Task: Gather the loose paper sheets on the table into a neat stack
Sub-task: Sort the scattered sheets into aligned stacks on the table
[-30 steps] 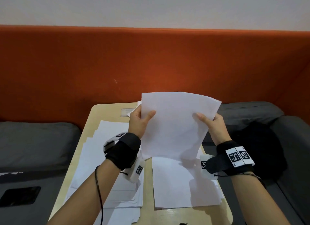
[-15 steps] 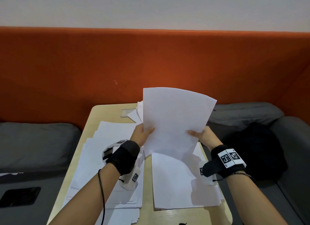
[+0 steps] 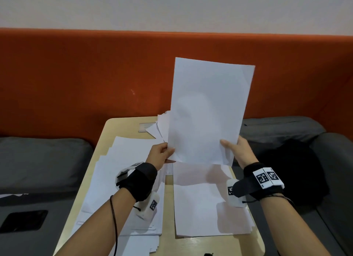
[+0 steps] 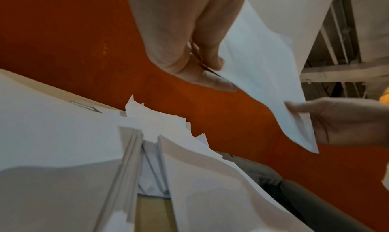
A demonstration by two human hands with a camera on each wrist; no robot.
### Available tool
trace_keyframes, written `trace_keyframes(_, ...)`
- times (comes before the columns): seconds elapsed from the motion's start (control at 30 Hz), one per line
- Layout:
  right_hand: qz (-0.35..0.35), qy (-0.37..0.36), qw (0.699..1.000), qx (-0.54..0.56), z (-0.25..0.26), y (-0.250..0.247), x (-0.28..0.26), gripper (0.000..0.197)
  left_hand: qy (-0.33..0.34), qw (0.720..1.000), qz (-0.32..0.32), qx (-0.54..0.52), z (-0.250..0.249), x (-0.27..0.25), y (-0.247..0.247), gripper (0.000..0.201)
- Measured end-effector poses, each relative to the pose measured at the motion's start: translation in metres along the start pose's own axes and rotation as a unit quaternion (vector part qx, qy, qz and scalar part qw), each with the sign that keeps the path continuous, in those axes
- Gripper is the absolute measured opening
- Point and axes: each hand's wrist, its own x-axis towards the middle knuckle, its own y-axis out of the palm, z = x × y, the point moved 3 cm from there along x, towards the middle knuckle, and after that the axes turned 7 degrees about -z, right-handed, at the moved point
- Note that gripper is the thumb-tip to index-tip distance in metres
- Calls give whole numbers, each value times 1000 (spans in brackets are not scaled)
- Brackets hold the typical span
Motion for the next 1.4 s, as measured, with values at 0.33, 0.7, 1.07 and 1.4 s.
trace_keyframes(0.33,45,38,997,-52,-24,15,-6,32,-44,999,-24,9,5,-2,-26,14)
trace_keyframes(0.7,130,104,958,-231,-65,48,-15,17,-81,976,-159,126,9,6,-95,30)
trace_keyframes(1.07,34,155,811,-563,-100,25,-20,72,-194,848,-207,448,74,-1,-160,53)
trace_keyframes(1.4,-2,201,811,-549,-97,22,-20,93,-16,810,-38,585,57,2,-48,70)
